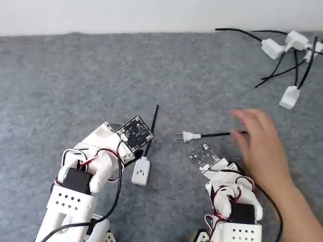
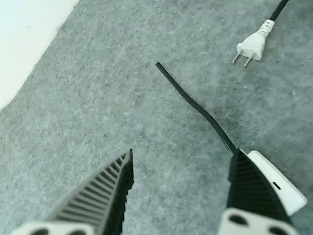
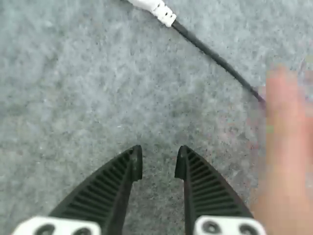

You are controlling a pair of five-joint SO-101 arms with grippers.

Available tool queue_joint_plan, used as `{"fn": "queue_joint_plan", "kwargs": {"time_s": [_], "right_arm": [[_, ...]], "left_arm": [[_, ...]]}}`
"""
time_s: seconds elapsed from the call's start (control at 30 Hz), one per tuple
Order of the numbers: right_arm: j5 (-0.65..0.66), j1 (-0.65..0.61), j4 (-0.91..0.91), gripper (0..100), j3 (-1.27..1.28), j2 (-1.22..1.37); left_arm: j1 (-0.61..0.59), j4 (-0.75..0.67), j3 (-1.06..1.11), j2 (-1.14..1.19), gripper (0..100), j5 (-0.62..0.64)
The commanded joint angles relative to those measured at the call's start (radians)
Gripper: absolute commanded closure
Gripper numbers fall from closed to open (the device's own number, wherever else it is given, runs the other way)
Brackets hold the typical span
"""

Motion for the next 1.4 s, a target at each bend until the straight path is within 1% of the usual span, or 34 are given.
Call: {"fn": "queue_joint_plan", "kwargs": {"time_s": [0.0, 0.53, 0.6, 0.67, 0.73, 0.9, 1.0, 1.07, 1.13, 1.2, 1.27, 1.33, 1.37], "right_arm": [[-0.012, 0.007, -0.007, 86.8, 0.017, 0.008], [-0.014, 0.004, -0.007, 86.8, 0.017, 0.012], [-0.014, -0.015, 0.044, 86.8, 0.017, 0.010], [-0.011, -0.038, 0.145, 86.8, 0.017, 0.008], [-0.008, -0.045, 0.157, 86.8, 0.017, 0.002], [-0.008, -0.047, 0.159, 86.7, 0.017, -0.005], [-0.008, -0.047, 0.151, 86.5, 0.017, -0.005], [-0.006, -0.042, 0.114, 86.5, 0.015, -0.007], [-0.006, -0.038, 0.099, 86.5, 0.015, -0.007], [-0.003, -0.038, 0.117, 86.5, 0.003, -0.007], [0.034, -0.036, 0.133, 86.5, -0.035, -0.005], [0.081, -0.028, 0.163, 86.5, -0.115, 0.001], [0.084, -0.027, 0.166, 86.4, -0.158, 0.004]], "left_arm": [[0.003, -0.026, -0.015, -0.003, 69, 0.014], [0.003, -0.032, -0.013, -0.003, 69, 0.015], [0.003, -0.032, -0.013, -0.003, 69, 0.015], [0.003, -0.032, -0.013, -0.005, 69, 0.018], [0.005, -0.043, -0.015, -0.005, 69, 0.057], [0.003, -0.124, 0.022, -0.011, 69, 0.167], [0.011, -0.189, 0.062, -0.006, 69, 0.207], [0.011, -0.235, 0.088, -0.006, 69, 0.229], [0.011, -0.272, 0.104, -0.006, 69, 0.233], [0.009, -0.276, 0.104, -0.006, 69, 0.235], [0.003, -0.265, 0.097, -0.006, 69, 0.236], [-0.011, -0.213, 0.067, -0.005, 69, 0.236], [-0.015, -0.183, 0.045, -0.005, 69, 0.238]]}}
